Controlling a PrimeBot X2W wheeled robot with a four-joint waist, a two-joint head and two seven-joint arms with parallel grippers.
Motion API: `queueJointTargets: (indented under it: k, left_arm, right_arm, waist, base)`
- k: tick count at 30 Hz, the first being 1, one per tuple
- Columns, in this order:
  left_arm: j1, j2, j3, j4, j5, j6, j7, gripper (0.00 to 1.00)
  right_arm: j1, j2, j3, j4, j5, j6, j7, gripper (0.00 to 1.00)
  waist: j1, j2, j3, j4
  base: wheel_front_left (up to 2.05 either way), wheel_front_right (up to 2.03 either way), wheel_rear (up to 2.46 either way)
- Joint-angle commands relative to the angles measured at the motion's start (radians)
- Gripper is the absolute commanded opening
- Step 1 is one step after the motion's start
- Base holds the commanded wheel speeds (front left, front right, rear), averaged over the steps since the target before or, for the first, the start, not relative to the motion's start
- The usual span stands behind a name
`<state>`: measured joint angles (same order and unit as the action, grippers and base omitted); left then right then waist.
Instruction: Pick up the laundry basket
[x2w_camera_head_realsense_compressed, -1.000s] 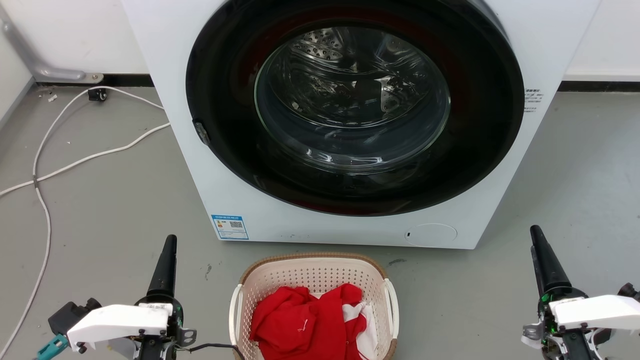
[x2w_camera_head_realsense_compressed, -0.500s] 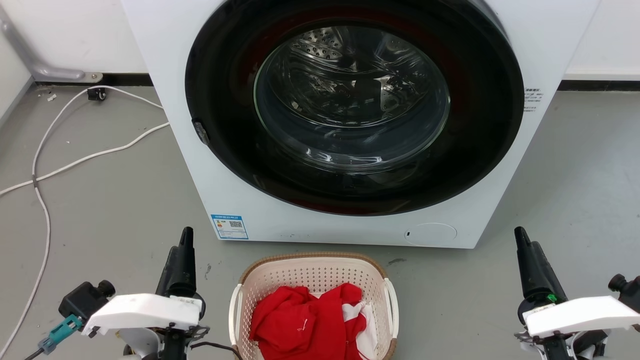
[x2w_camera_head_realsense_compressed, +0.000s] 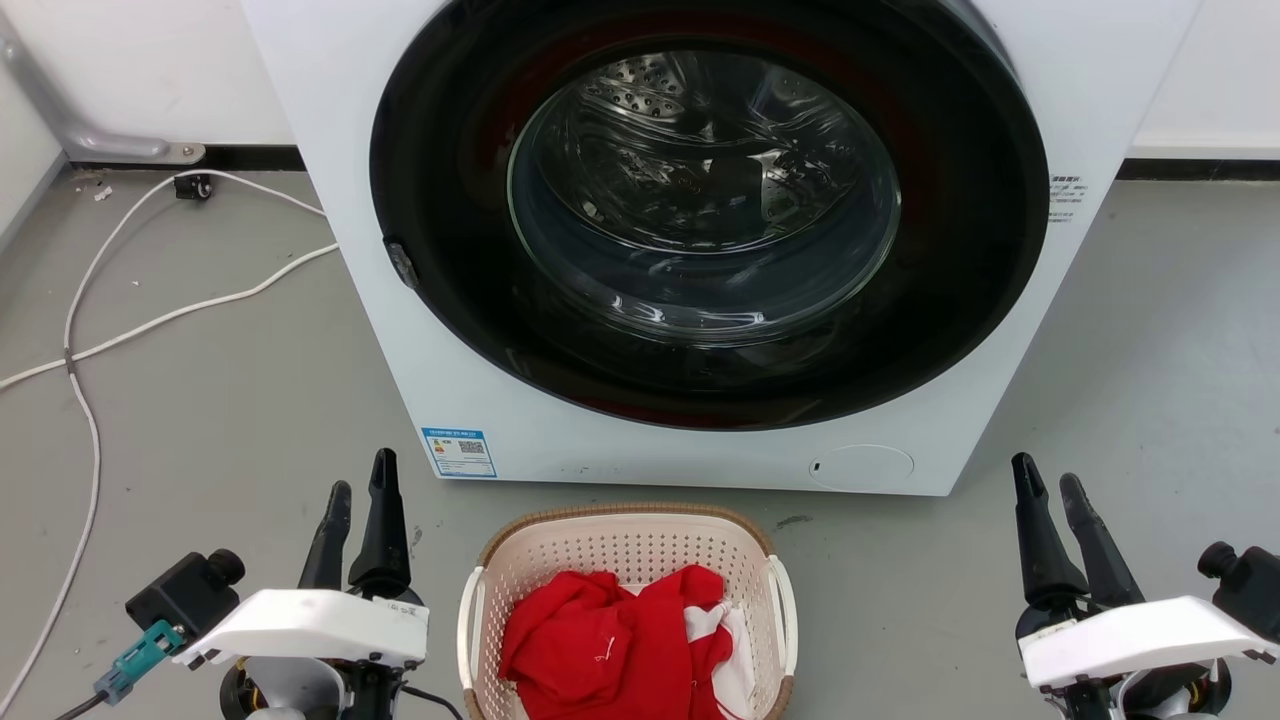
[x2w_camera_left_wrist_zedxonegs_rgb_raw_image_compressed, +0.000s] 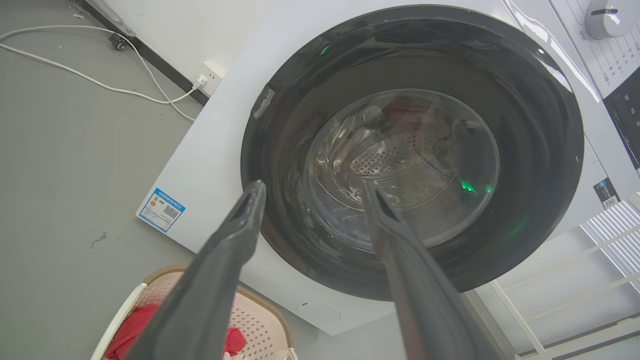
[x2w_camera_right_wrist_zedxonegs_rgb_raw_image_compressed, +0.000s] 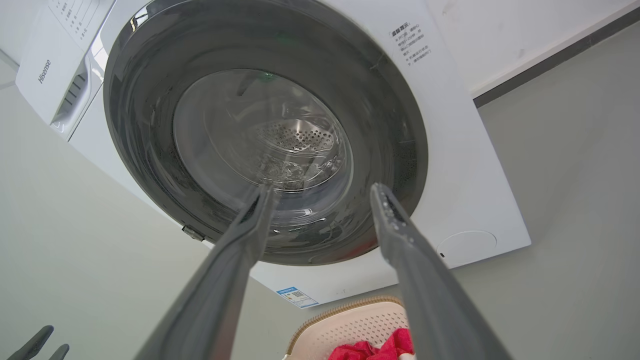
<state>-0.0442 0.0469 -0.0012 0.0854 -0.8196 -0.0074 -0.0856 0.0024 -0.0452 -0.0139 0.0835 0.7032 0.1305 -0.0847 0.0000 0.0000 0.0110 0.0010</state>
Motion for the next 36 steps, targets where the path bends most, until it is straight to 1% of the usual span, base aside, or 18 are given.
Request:
queueJointTargets:
  k: [1, 16, 36]
  left_arm:
    - [0.003, 0.003, -0.005, -0.024, 0.041, 0.004, -0.012, 1.00]
    - [0.014, 0.003, -0.017, -0.059, 0.203, -0.001, -0.053, 1.00]
    - [0.036, 0.004, -0.030, -0.080, 0.421, 0.006, -0.104, 1.00]
  right_arm:
    - [-0.001, -0.004, 0.003, -0.022, -0.036, 0.000, -0.012, 1.00]
    - [0.017, -0.005, 0.023, -0.050, -0.190, 0.000, -0.053, 1.00]
    - [0.042, -0.006, 0.046, -0.079, -0.405, 0.000, -0.104, 1.00]
  waist:
    - [0.0000, 0.0000, 0.001, 0.000]
    - [0.0000, 0.0000, 0.005, 0.000]
    - [0.0000, 0.0000, 0.010, 0.003]
  base:
    - [0.00, 0.00, 0.00]
    - [0.00, 0.00, 0.00]
    - [0.00, 0.00, 0.00]
